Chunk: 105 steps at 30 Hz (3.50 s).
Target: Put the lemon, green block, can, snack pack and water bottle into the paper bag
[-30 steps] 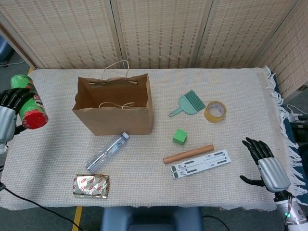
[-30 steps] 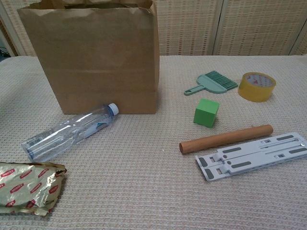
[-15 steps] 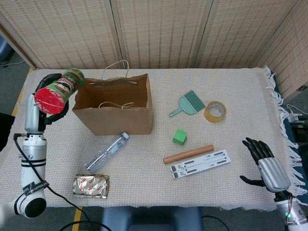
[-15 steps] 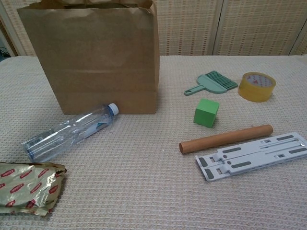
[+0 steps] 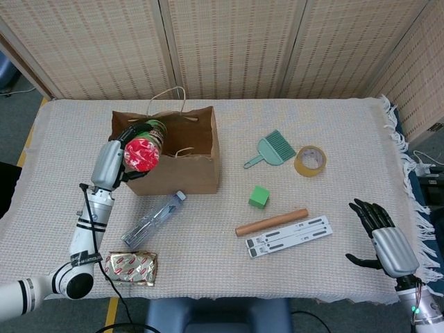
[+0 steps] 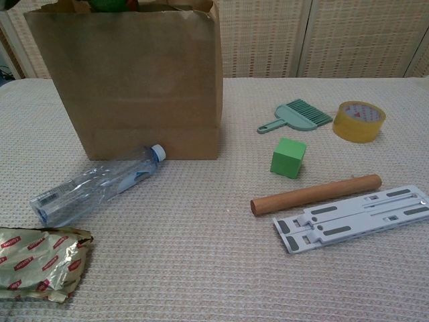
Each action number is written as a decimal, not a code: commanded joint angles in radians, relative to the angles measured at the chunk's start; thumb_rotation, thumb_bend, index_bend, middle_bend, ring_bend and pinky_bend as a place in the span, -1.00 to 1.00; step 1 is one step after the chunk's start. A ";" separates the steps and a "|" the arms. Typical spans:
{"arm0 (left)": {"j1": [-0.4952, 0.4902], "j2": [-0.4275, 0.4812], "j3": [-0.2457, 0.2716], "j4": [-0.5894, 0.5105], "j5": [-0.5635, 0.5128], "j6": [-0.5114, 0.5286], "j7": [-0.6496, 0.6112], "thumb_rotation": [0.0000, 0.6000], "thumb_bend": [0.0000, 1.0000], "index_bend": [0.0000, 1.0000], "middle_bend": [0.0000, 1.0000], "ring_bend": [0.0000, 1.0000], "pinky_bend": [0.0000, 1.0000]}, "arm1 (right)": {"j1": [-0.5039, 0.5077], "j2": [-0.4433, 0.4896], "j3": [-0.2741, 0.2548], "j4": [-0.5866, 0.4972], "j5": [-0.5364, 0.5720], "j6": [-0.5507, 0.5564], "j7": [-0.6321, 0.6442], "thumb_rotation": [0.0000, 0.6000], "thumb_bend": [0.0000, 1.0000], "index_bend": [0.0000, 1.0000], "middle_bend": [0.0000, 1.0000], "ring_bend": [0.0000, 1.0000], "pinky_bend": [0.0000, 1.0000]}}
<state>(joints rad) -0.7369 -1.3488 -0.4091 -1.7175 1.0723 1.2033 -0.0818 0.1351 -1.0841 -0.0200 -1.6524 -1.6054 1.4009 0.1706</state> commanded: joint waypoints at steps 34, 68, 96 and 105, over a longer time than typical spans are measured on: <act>0.058 0.132 -0.005 -0.039 -0.065 -0.064 0.000 1.00 -0.30 -1.00 -1.00 -1.00 -0.74 | -0.002 -0.005 0.001 0.002 0.002 0.001 -0.019 1.00 -1.00 -1.00 -1.00 -1.00 -1.00; 0.141 0.228 -0.018 -0.069 -0.069 0.047 -0.020 1.00 -0.02 -0.65 -0.78 -0.79 -0.41 | -0.003 0.002 -0.003 -0.001 0.000 -0.002 -0.015 1.00 -1.00 -1.00 -1.00 -1.00 -1.00; 0.322 0.179 0.565 0.624 0.907 0.247 -0.076 1.00 -0.20 -0.77 -0.69 -0.72 -0.46 | -0.004 -0.005 0.002 0.001 0.010 -0.005 -0.029 1.00 -1.00 -1.00 -1.00 -1.00 -1.00; 0.271 0.150 0.661 0.669 1.094 0.253 0.070 1.00 -0.30 -1.00 -1.00 -1.00 -0.87 | -0.005 -0.003 0.001 0.002 0.007 -0.001 -0.024 1.00 -1.00 -1.00 -1.00 -1.00 -1.00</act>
<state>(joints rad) -0.4569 -1.1914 0.2305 -1.0521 2.1468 1.4542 -0.0313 0.1299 -1.0873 -0.0186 -1.6505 -1.5985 1.4002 0.1471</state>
